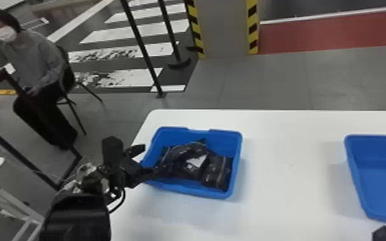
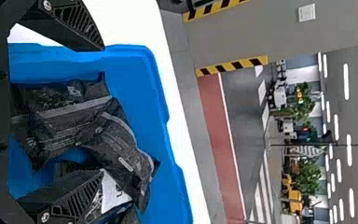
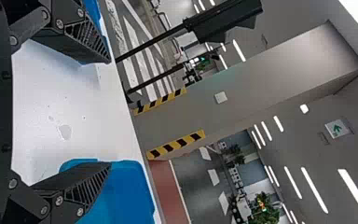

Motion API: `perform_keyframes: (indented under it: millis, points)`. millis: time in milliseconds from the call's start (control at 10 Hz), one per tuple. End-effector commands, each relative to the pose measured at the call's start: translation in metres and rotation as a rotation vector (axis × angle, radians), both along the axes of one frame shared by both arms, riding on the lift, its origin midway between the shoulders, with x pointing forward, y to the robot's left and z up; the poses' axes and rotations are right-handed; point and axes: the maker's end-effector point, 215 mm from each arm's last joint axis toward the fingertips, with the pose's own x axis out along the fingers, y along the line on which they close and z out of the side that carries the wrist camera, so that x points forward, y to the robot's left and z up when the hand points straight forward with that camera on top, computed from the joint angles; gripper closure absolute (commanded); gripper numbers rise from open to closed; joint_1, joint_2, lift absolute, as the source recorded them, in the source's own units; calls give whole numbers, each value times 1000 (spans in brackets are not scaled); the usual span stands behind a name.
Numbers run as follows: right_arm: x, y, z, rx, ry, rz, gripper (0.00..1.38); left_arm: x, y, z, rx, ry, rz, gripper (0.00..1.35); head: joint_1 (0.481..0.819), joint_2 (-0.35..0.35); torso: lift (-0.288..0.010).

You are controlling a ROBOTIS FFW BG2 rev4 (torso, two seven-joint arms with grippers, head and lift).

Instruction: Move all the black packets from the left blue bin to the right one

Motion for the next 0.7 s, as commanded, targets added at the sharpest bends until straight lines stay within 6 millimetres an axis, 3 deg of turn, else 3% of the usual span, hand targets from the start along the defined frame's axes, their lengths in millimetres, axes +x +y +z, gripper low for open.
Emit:
perform_keyframes:
  millis: [0,300,600]
  points:
    - [2,1,0,1,-3,3,245,24,-11,-4,3,28,-47,84,695,334,-110]
    - [3,1,-2,3,0,2,245,41,-20,-28,16,139,-107,79,695,300,-110]
    - [6,2,-5,4,-3,7,251,66,-55,-27,49,150,-236,73,695,265,-110]
